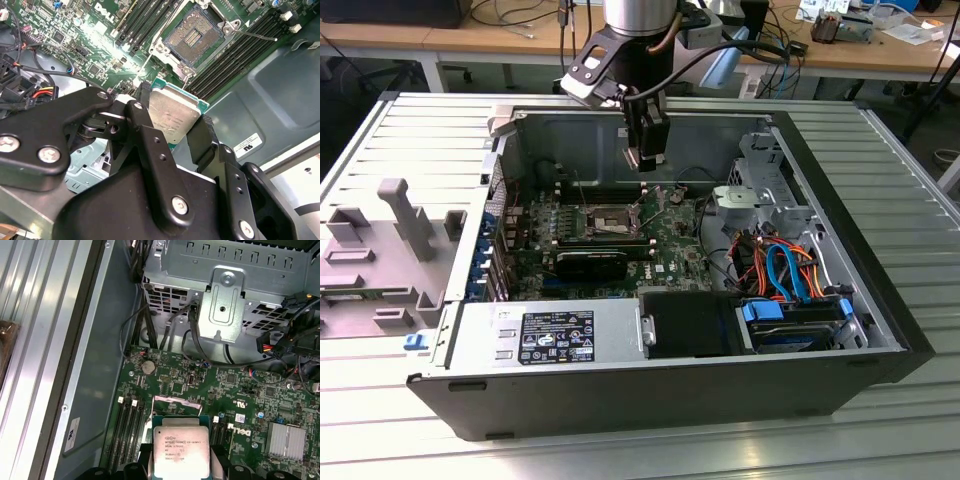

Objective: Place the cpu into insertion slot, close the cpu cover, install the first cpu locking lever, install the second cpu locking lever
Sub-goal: 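Place the cpu into insertion slot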

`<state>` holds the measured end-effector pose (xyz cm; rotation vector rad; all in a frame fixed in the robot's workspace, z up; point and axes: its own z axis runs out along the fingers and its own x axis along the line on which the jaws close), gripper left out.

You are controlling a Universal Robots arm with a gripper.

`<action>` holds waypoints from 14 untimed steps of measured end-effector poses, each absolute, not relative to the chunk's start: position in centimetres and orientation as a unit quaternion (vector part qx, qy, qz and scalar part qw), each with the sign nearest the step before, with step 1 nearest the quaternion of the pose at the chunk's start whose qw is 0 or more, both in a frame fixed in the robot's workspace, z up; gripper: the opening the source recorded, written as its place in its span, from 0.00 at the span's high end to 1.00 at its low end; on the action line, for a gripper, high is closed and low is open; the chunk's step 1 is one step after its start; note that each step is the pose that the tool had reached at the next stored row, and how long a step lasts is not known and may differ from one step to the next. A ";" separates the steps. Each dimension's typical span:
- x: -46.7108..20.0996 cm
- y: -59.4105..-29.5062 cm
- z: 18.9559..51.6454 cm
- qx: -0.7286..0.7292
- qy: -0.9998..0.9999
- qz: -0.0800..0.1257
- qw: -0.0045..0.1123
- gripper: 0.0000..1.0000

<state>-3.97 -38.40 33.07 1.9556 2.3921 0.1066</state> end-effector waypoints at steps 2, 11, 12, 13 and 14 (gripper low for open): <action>-4.0 -38.4 33.1 0.633 0.773 0.034 0.025 0.46; -4.0 -38.4 33.1 0.639 0.768 0.033 0.026 0.46; -4.0 -38.4 33.1 0.639 0.768 0.033 0.026 0.46; -4.0 -38.4 33.1 0.640 0.767 0.033 0.026 0.46; -4.0 -38.4 33.1 0.640 0.767 0.033 0.026 0.46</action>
